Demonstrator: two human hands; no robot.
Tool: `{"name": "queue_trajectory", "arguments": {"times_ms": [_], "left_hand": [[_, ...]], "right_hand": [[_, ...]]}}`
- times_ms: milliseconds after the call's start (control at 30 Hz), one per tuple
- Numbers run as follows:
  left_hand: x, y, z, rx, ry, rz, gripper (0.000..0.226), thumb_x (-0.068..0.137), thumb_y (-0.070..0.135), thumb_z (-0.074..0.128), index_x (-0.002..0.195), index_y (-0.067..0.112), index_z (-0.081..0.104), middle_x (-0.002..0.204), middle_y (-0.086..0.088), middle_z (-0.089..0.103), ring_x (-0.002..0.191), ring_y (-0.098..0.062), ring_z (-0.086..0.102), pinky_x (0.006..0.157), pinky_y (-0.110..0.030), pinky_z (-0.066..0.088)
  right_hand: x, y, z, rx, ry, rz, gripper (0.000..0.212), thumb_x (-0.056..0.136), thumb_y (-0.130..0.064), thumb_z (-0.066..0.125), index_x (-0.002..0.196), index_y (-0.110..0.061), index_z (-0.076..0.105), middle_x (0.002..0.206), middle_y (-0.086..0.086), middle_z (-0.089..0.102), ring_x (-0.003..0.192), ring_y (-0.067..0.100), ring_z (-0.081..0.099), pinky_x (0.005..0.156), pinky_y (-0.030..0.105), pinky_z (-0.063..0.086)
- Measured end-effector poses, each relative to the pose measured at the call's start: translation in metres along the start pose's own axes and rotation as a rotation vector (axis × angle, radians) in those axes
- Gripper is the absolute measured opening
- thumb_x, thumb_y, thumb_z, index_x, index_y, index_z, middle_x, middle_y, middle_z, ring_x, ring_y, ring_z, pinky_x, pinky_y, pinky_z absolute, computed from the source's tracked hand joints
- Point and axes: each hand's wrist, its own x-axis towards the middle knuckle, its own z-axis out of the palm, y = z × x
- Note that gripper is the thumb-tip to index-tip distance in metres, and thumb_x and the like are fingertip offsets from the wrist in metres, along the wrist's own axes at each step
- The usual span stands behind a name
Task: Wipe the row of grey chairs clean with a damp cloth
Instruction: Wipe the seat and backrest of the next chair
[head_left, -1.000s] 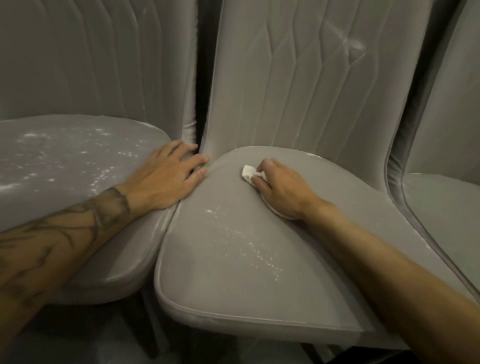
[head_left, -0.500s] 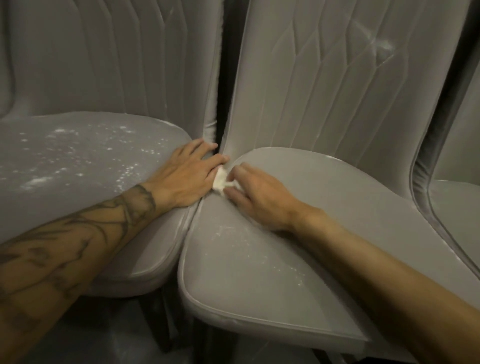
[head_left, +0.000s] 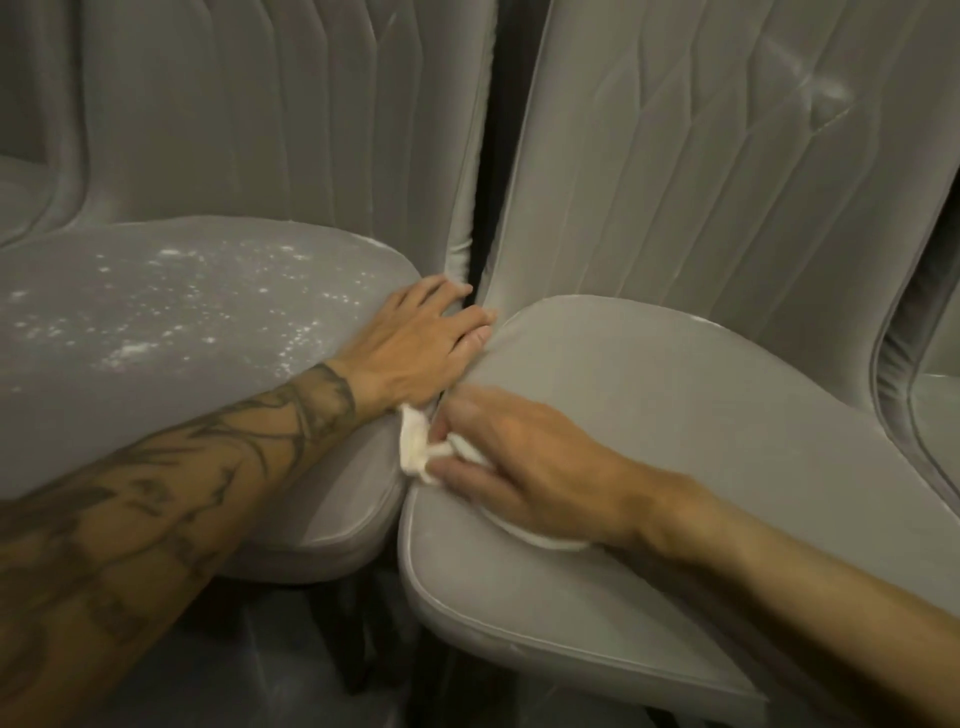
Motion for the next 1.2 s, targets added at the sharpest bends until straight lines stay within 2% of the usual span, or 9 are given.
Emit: {"name": "queue_trajectory", "arguments": {"times_ms": [67,200,267,433,667,833,933,1067,1200], "left_hand": [[-0.001,0.002,-0.002,0.004,-0.009,-0.008,0.050,0.109,0.049,0.022,0.152,0.037,0.044,0.164,-0.002,0.029,0.154,-0.025,0.017,0.125,-0.047,0.019],[-0.004,0.000,-0.005,0.005,-0.045,0.017,0.048,0.110,0.047,0.023,0.155,0.035,0.039,0.165,-0.004,0.025,0.155,-0.025,0.014,0.125,-0.047,0.018],[-0.003,-0.001,-0.004,-0.006,-0.037,0.012,0.048,0.110,0.047,0.023,0.153,0.036,0.041,0.165,-0.004,0.027,0.155,-0.026,0.015,0.125,-0.047,0.018],[-0.002,-0.004,0.004,0.017,0.031,0.020,0.049,0.109,0.050,0.022,0.149,0.036,0.047,0.161,-0.004,0.034,0.152,-0.028,0.022,0.123,-0.049,0.024],[0.000,-0.007,0.007,0.002,0.013,0.017,0.053,0.106,0.056,0.020,0.149,0.038,0.045,0.161,-0.002,0.034,0.152,-0.026,0.020,0.122,-0.048,0.022],[0.000,-0.008,0.008,0.013,0.016,0.015,0.052,0.107,0.058,0.020,0.149,0.038,0.045,0.161,-0.002,0.033,0.153,-0.025,0.019,0.124,-0.048,0.022],[0.000,-0.007,0.008,0.022,0.014,0.010,0.055,0.107,0.059,0.019,0.150,0.038,0.044,0.161,-0.001,0.033,0.153,-0.026,0.020,0.124,-0.048,0.023],[0.000,-0.004,0.005,0.011,-0.008,0.000,0.067,0.099,0.065,0.010,0.152,0.039,0.042,0.163,-0.001,0.032,0.154,-0.026,0.019,0.125,-0.049,0.022],[-0.001,-0.004,0.005,0.025,-0.001,0.000,0.069,0.099,0.066,0.008,0.152,0.039,0.042,0.162,-0.001,0.032,0.154,-0.026,0.019,0.125,-0.050,0.022]], "right_hand": [[-0.002,0.001,-0.006,0.027,-0.063,-0.010,0.018,0.103,-0.036,0.052,0.110,-0.020,0.056,0.109,-0.005,0.057,0.090,0.002,0.046,0.083,0.011,0.037],[0.023,0.025,-0.020,-0.125,-0.041,0.254,0.025,0.105,-0.034,0.049,0.113,-0.011,0.055,0.117,0.007,0.058,0.100,0.021,0.053,0.092,0.038,0.043],[0.023,0.021,-0.016,-0.136,-0.034,0.266,0.025,0.105,-0.034,0.049,0.113,-0.011,0.054,0.117,0.007,0.058,0.097,0.018,0.051,0.092,0.037,0.042],[-0.028,-0.036,-0.009,0.054,-0.103,-0.044,0.018,0.106,-0.037,0.049,0.113,-0.021,0.054,0.106,-0.006,0.053,0.089,0.009,0.049,0.079,0.023,0.040],[0.001,0.010,-0.024,-0.172,-0.031,0.357,0.026,0.105,-0.038,0.047,0.117,-0.016,0.055,0.115,0.002,0.055,0.101,0.019,0.052,0.090,0.035,0.041],[-0.024,-0.034,-0.005,-0.096,-0.015,0.055,0.020,0.102,-0.047,0.048,0.107,-0.028,0.053,0.100,-0.011,0.051,0.084,0.006,0.045,0.074,0.023,0.037],[-0.023,-0.021,-0.014,-0.086,-0.076,0.063,0.019,0.104,-0.044,0.048,0.109,-0.027,0.055,0.102,-0.009,0.051,0.088,0.007,0.047,0.078,0.025,0.040],[-0.007,0.010,-0.024,-0.147,-0.035,0.309,0.024,0.105,-0.040,0.047,0.115,-0.020,0.057,0.109,0.000,0.054,0.097,0.018,0.052,0.089,0.038,0.042],[-0.021,-0.022,-0.010,-0.119,-0.035,0.061,0.021,0.105,-0.039,0.047,0.110,-0.020,0.055,0.104,-0.003,0.051,0.089,0.014,0.048,0.080,0.029,0.039]]}}
